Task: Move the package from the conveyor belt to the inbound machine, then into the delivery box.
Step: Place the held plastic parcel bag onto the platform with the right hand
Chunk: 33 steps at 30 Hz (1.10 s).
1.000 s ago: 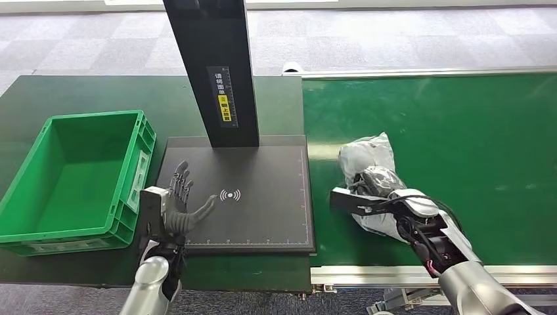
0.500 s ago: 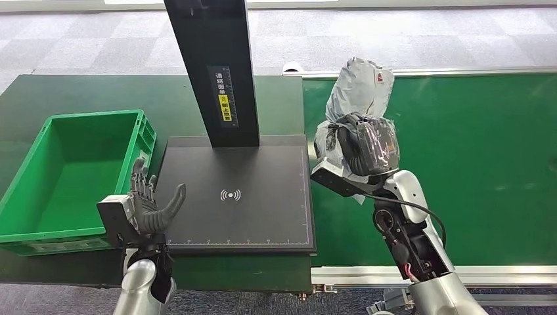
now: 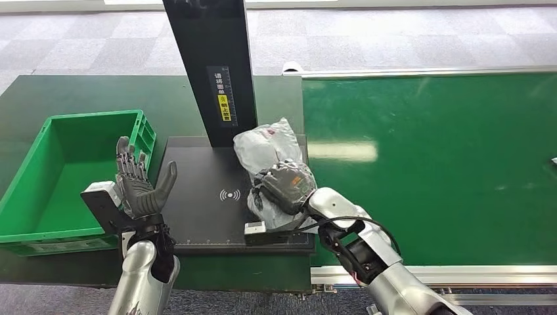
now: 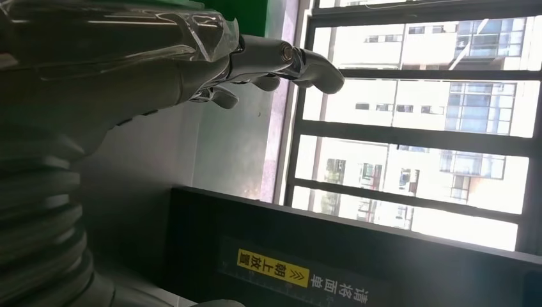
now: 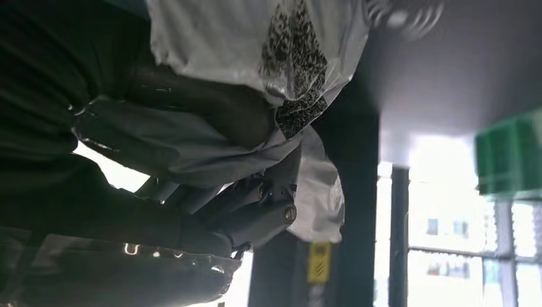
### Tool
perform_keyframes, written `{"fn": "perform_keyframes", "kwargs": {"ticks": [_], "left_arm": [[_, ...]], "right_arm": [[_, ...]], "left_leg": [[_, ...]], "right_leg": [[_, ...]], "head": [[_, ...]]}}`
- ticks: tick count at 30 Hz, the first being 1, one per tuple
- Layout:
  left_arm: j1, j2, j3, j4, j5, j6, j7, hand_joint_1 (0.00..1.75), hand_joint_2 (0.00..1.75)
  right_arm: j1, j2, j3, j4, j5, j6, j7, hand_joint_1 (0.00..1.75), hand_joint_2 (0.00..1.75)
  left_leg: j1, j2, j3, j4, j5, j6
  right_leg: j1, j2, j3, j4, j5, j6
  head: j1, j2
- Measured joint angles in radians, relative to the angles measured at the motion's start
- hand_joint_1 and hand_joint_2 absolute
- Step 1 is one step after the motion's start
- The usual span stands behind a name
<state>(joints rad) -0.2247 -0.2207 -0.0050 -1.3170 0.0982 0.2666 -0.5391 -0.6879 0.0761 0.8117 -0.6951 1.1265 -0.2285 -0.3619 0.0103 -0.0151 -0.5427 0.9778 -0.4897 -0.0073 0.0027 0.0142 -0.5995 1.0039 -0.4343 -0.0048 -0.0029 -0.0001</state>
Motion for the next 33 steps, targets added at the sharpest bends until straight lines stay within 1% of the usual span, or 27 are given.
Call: {"fn": "perform_keyframes", "kwargs": {"ticks": [3, 5, 10, 13, 14, 16, 17, 18, 21, 24, 26, 29, 31, 33], "left_arm": [[-0.004, 0.004, -0.001, -0.001, 0.012, 0.000, 0.000, 0.00, 1.75], [-0.007, 0.006, -0.002, -0.002, 0.021, -0.003, 0.001, 0.00, 1.75], [-0.036, 0.010, -0.014, 0.011, 0.047, -0.028, 0.015, 0.00, 1.75], [-0.054, 0.011, -0.024, 0.026, 0.056, -0.035, 0.015, 0.00, 1.75], [-0.059, 0.011, -0.028, 0.031, 0.057, -0.036, 0.015, 0.00, 1.75], [-0.068, 0.011, -0.034, 0.039, 0.058, -0.037, 0.016, 0.00, 1.75], [-0.072, 0.011, -0.037, 0.043, 0.059, -0.038, 0.019, 0.00, 1.75], [-0.077, 0.011, -0.040, 0.048, 0.059, -0.038, 0.023, 0.00, 1.75], [-0.092, 0.012, -0.047, 0.065, 0.059, -0.042, 0.037, 0.00, 1.75], [-0.104, 0.013, -0.049, 0.077, 0.059, -0.043, 0.047, 0.00, 1.75], [-0.110, 0.015, -0.049, 0.082, 0.059, -0.044, 0.054, 0.00, 1.75], [-0.118, 0.017, -0.049, 0.090, 0.059, -0.049, 0.065, 0.00, 1.75], [-0.124, 0.017, -0.049, 0.095, 0.057, -0.055, 0.070, 0.00, 1.75], [-0.128, 0.017, -0.050, 0.100, 0.055, -0.059, 0.074, 0.00, 1.75]], "right_arm": [[-0.034, 0.035, 0.068, 0.083, 0.012, 0.062, -0.007, 1.75, 1.75], [-0.052, 0.056, 0.109, 0.123, 0.023, 0.076, -0.012, 1.75, 1.75], [-0.071, 0.111, 0.200, 0.183, 0.022, 0.075, -0.046, 1.75, 1.75], [-0.071, 0.137, 0.229, 0.197, -0.020, 0.034, -0.057, 1.75, 1.75], [-0.071, 0.144, 0.233, 0.201, -0.040, 0.014, -0.058, 1.55, 1.75], [-0.072, 0.154, 0.232, 0.206, -0.087, -0.009, -0.060, 0.68, 1.75], [-0.073, 0.159, 0.229, 0.209, -0.116, -0.002, -0.057, 0.24, 1.75], [-0.075, 0.164, 0.223, 0.214, -0.148, 0.020, -0.044, 0.00, 1.75], [-0.082, 0.179, 0.192, 0.234, -0.236, 0.109, 0.034, 0.00, 1.75], [-0.090, 0.186, 0.156, 0.253, -0.290, 0.153, 0.081, 0.00, 1.75], [-0.092, 0.187, 0.124, 0.261, -0.340, 0.192, 0.080, 0.00, 1.75], [-0.092, 0.187, 0.065, 0.269, -0.426, 0.300, 0.046, 0.00, 1.75], [-0.091, 0.187, 0.036, 0.274, -0.454, 0.362, 0.032, 0.00, 1.75], [-0.089, 0.188, 0.018, 0.276, -0.467, 0.389, 0.023, 0.00, 1.75]], "left_leg": [[0.000, 0.000, 0.000, 0.000, 0.000, 0.000], [0.000, 0.000, 0.000, 0.000, 0.000, 0.000], [0.000, 0.000, 0.000, 0.000, 0.000, 0.000], [0.000, 0.000, 0.000, 0.000, 0.000, 0.000], [0.000, 0.000, 0.000, 0.000, 0.000, 0.000], [0.000, 0.000, 0.001, 0.000, 0.000, 0.000], [0.000, 0.000, 0.001, 0.000, 0.000, 0.000], [0.000, 0.000, 0.000, 0.000, 0.000, 0.000], [0.000, 0.000, 0.000, 0.000, 0.000, 0.000], [0.000, 0.000, 0.000, 0.000, 0.000, 0.000], [0.000, 0.000, 0.000, 0.000, 0.000, 0.000], [0.000, 0.000, 0.000, 0.000, 0.000, 0.000], [0.000, 0.000, 0.000, 0.000, 0.000, 0.000], [0.000, 0.000, 0.000, 0.000, 0.000, 0.000]], "right_leg": [[0.000, 0.000, 0.000, 0.000, 0.000, 0.000], [0.000, 0.000, 0.000, 0.000, 0.000, 0.000], [0.000, 0.000, 0.000, 0.000, 0.000, 0.000], [0.000, 0.000, 0.000, 0.000, 0.000, 0.000], [0.000, 0.000, 0.000, 0.000, 0.000, 0.000], [0.000, 0.000, 0.000, 0.000, 0.000, 0.000], [0.000, 0.000, 0.000, 0.000, 0.000, 0.000], [0.000, 0.000, 0.000, 0.000, 0.000, 0.000], [0.000, 0.000, 0.000, 0.000, 0.000, 0.000], [0.000, 0.000, 0.000, 0.000, 0.000, 0.000], [0.000, 0.000, 0.000, 0.000, 0.000, 0.000], [0.000, 0.000, 0.000, 0.000, 0.000, 0.000], [0.000, 0.000, 0.000, 0.000, 0.000, 0.000], [0.000, 0.000, 0.000, 0.000, 0.000, 0.000]], "head": [[0.000, 0.000], [0.000, 0.000], [0.000, 0.000], [0.000, 0.000], [0.000, 0.000], [0.000, 0.000], [0.000, 0.000], [0.000, 0.000], [0.001, 0.000], [0.000, 0.000], [0.000, 0.000], [0.000, 0.000], [0.000, 0.000], [0.000, 0.000]]}}
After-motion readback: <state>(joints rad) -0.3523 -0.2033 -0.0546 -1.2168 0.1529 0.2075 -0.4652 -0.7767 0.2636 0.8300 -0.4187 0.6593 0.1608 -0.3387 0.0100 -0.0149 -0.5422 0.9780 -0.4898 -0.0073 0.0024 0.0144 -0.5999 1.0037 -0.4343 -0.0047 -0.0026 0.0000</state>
